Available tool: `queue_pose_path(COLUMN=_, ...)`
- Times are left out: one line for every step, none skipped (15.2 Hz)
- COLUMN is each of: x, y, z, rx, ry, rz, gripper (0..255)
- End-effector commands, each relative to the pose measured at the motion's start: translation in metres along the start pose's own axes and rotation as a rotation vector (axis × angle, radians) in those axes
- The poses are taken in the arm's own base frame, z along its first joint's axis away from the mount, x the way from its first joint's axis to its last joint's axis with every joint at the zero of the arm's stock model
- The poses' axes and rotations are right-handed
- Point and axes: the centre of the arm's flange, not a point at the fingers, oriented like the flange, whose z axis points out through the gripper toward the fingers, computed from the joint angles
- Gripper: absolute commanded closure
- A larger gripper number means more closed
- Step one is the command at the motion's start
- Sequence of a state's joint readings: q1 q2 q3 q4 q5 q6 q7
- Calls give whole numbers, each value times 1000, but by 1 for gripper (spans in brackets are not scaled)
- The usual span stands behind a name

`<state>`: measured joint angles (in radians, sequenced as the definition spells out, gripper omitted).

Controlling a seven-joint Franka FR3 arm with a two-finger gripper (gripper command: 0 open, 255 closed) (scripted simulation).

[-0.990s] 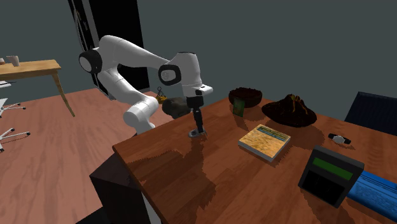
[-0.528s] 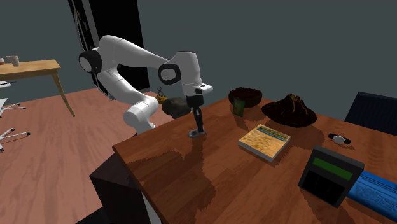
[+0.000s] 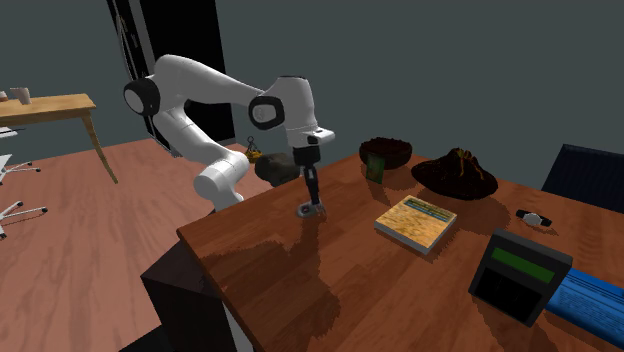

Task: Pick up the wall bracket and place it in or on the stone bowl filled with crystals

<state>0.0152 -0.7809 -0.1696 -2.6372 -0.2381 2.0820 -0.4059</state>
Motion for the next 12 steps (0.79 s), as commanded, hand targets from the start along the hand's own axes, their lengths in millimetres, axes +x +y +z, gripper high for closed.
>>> queue_pose_path(x=1, y=3, z=-7, rx=3, ry=-6, rz=1, gripper=255)
queue_pose_path(x=1, y=4, z=-12, rx=3, ry=-6, rz=1, gripper=255)
queue_pose_path(x=2, y=4, z=-17, rx=3, ry=-6, rz=1, gripper=255)
queue_pose_path(x=3, y=5, z=-22, rx=3, ry=-6, rz=1, gripper=255)
queue_pose_path(x=4, y=6, z=-27, rx=3, ry=-6, rz=1, gripper=255)
queue_pose_path(x=5, y=7, z=-32, rx=3, ry=-6, rz=1, gripper=255)
queue_pose_path(x=6, y=8, z=-38, rx=3, ry=-6, rz=1, gripper=255)
queue_pose_path(x=6, y=9, z=-43, rx=3, ry=-6, rz=1, gripper=255)
queue_pose_path(x=7, y=10, z=-48, rx=3, ry=-6, rz=1, gripper=255)
queue_pose_path(x=8, y=11, z=-53, rx=3, ry=-6, rz=1, gripper=255)
queue_pose_path(x=9, y=12, z=-58, rx=3, ry=-6, rz=1, gripper=255)
queue_pose_path(x=10, y=13, z=-63, rx=3, ry=-6, rz=1, gripper=255)
